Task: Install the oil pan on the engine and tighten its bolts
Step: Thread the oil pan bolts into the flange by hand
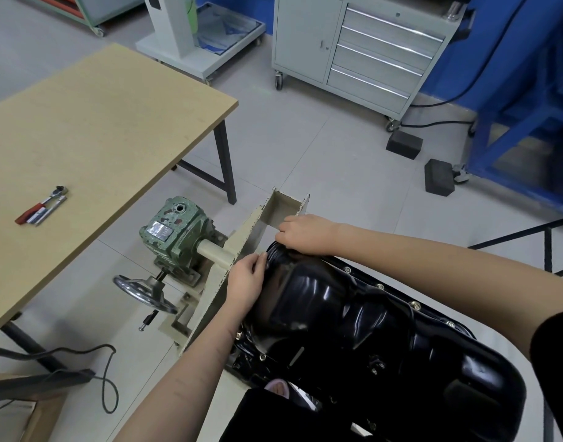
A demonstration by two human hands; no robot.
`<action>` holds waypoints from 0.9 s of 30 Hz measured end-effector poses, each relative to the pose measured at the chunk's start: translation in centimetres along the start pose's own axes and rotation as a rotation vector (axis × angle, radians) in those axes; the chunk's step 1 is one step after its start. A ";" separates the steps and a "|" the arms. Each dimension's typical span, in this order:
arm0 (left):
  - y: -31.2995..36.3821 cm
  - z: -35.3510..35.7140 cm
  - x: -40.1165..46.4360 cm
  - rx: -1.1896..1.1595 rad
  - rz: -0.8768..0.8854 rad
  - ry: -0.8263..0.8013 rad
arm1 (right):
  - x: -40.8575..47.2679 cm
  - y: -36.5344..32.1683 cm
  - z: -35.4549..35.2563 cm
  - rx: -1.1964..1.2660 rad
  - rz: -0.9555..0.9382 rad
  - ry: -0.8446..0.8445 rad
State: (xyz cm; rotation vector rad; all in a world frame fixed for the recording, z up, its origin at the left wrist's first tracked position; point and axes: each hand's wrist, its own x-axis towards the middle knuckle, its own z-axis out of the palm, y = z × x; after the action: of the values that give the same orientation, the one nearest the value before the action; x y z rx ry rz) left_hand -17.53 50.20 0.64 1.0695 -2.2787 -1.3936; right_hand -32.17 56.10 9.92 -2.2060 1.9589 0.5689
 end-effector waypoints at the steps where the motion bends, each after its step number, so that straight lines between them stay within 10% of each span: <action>1: 0.0 0.0 0.0 0.003 0.002 0.000 | 0.0 0.0 0.1 -0.011 -0.002 -0.001; 27: -0.1 0.2 0.1 -0.025 0.019 0.017 | 0.6 0.1 0.3 0.042 0.046 -0.061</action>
State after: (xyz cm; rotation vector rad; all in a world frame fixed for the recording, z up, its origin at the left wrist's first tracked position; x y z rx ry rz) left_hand -17.64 50.22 0.49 1.0456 -2.2483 -1.3965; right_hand -32.26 55.63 9.47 -2.0988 1.9770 0.5887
